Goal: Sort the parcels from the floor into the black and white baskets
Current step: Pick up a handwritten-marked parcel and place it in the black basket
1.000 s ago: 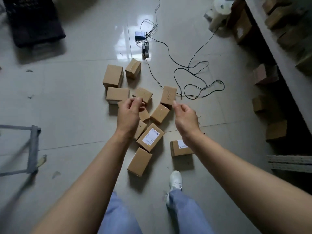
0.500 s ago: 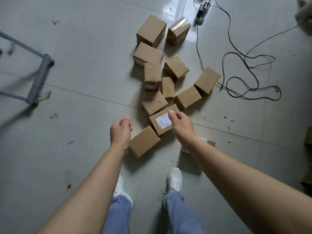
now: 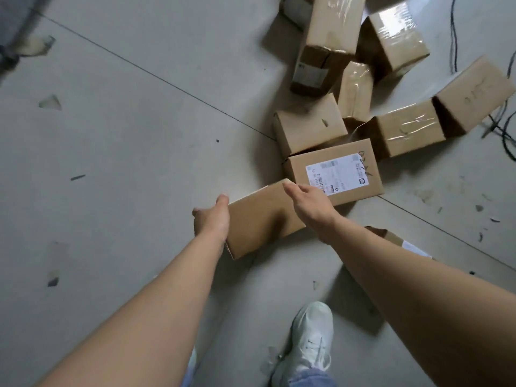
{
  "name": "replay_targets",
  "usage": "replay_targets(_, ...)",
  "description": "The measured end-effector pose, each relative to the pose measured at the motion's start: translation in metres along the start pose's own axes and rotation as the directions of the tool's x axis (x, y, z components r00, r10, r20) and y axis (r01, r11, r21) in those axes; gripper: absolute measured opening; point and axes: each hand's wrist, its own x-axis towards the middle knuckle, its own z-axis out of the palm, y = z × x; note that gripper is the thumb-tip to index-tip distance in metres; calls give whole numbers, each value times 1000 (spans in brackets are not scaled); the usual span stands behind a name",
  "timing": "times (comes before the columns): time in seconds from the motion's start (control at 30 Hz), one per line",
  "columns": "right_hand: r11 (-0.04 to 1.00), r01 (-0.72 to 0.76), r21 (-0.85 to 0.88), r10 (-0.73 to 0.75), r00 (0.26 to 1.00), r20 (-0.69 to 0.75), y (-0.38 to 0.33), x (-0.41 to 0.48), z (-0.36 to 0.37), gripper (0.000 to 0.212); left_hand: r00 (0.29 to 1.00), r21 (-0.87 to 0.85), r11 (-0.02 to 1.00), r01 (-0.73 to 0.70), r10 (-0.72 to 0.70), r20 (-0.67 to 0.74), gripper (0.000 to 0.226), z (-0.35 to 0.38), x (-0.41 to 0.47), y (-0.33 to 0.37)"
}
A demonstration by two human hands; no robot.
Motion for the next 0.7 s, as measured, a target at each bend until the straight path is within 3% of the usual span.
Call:
replay_targets(0.1, 998, -29, -63, 31, 999, 28, 16, 24, 20, 53, 978, -189, 962, 198, -181, 102, 60, 14, 25, -20)
replay_targets(0.17, 991, -65, -117, 68, 997, 22, 23, 35, 27, 58, 948, -255, 927, 275, -217, 234, 51, 19, 32, -26)
replay_targets(0.27, 982, -108, -155, 112, 994, 11, 27, 41, 31, 61, 932, -292, 906, 307, -224, 285, 42, 18, 33, -23)
replay_targets(0.53, 986, -69, -149, 59, 996, -71, -61, -5, 2, 66, 979, -321, 933, 164, -113, 171, 55, -48, -12, 50)
replay_targets(0.7, 998, -1, 56, 9, 990, -144, -164, -78, -44, 72, 999, -401, 916, -25, 38, 25, 49, -112, -88, 130)
